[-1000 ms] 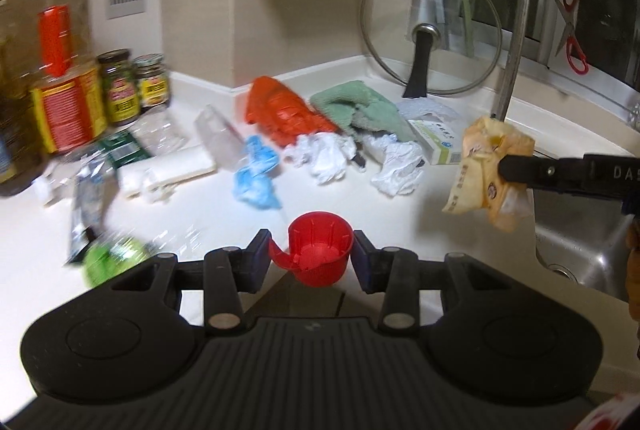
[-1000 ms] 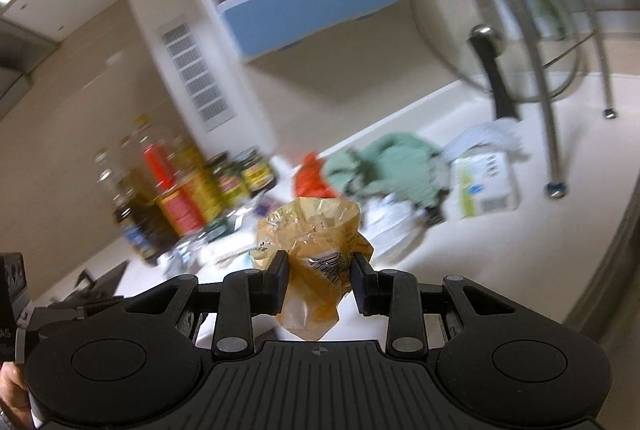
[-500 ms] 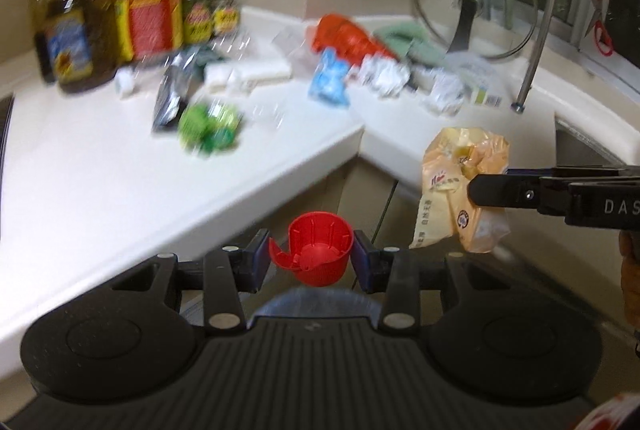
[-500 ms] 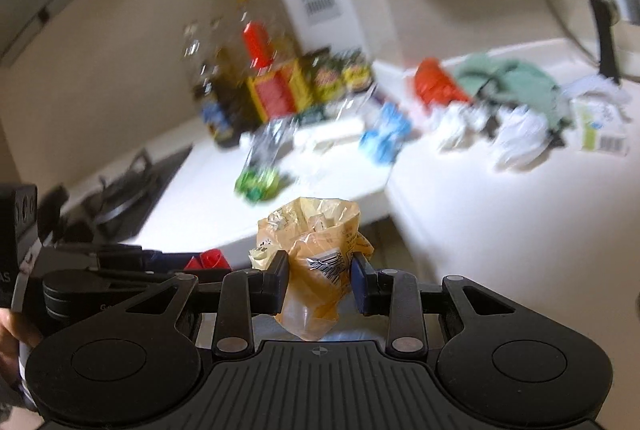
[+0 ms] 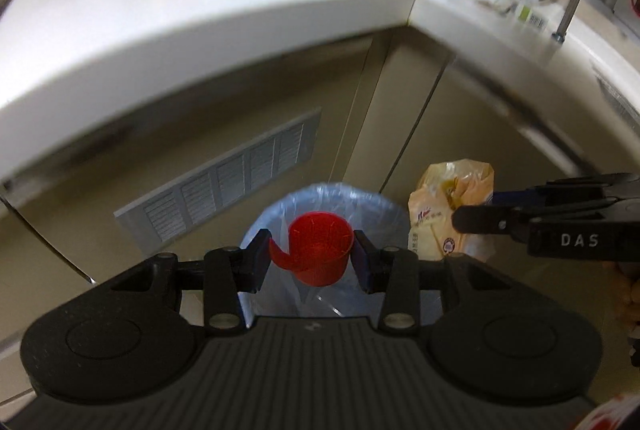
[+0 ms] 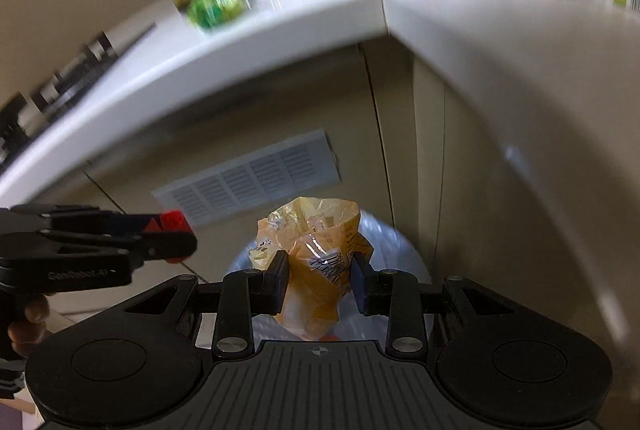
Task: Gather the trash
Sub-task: 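Carry the red cup and yellow bag with both tools over the wastebasket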
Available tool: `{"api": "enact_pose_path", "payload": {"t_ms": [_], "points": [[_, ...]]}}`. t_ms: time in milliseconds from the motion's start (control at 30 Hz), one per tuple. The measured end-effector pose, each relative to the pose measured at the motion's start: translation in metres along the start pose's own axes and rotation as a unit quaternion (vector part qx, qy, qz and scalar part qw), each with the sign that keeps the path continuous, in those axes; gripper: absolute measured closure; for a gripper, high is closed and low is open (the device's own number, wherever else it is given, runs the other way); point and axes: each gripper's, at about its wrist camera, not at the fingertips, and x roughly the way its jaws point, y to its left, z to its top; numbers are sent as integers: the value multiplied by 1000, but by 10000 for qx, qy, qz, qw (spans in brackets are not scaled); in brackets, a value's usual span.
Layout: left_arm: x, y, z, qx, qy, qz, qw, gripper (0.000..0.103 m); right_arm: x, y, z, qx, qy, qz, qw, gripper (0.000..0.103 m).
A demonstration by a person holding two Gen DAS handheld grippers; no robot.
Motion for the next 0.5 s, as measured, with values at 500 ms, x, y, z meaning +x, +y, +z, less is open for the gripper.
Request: {"api": "enact_pose_path", "payload": {"t_ms": [500], "points": [[73, 12, -35, -101, 430, -91, 9990, 64, 79, -27, -55, 132, 781, -213, 9966, 70]]}}
